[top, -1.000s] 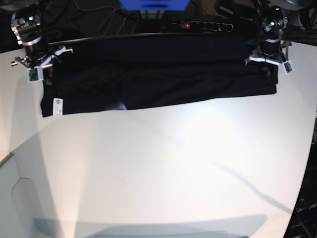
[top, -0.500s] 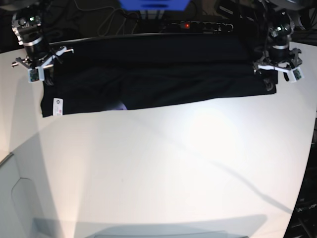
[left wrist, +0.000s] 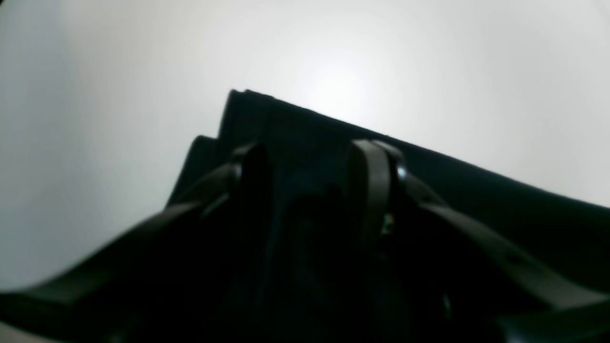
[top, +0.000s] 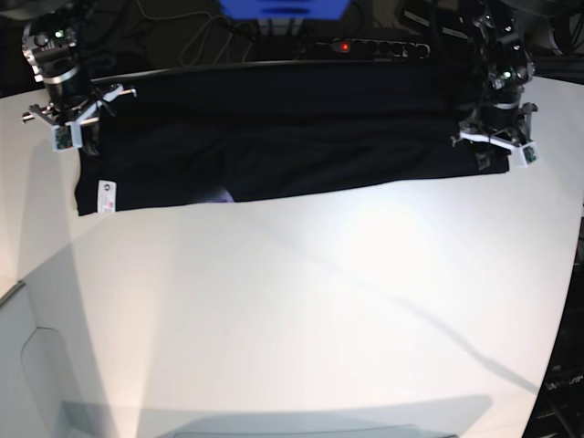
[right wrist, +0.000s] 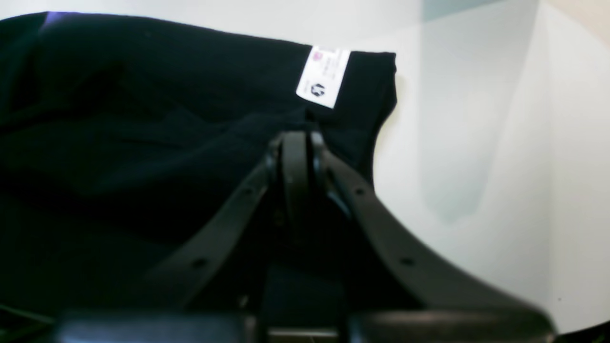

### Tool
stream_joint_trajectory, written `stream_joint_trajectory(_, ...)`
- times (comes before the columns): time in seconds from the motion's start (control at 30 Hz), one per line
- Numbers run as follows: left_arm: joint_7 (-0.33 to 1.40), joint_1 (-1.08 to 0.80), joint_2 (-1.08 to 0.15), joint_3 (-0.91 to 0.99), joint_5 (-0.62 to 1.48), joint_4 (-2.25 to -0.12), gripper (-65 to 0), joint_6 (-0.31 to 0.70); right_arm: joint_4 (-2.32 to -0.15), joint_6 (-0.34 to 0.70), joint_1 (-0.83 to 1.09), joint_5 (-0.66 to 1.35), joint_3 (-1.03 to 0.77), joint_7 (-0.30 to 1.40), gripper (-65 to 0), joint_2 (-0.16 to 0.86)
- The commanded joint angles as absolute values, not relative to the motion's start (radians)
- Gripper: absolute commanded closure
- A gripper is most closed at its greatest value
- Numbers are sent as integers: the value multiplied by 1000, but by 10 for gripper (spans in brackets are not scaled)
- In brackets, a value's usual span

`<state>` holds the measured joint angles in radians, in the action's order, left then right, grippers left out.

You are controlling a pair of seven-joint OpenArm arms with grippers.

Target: Fold the T-shirt properly

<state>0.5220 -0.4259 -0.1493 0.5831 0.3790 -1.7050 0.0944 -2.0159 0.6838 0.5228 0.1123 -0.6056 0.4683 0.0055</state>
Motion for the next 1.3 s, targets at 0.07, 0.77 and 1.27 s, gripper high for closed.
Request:
stream_joint_trajectory(0.07, 498, -424, -159, 588, 381, -1721, -262, 93, -2031, 698, 529, 128, -610, 444, 0, 15)
stream_joint_trajectory(0.77, 492, -440, -160, 588, 381, -1672, -65, 91, -2029, 698, 524, 128, -611, 444, 0, 15)
stream_joint_trajectory(1.27, 492, -371, -159, 618, 383, -1910, 0, 91, -2029, 698, 501, 127, -619, 444, 0, 19)
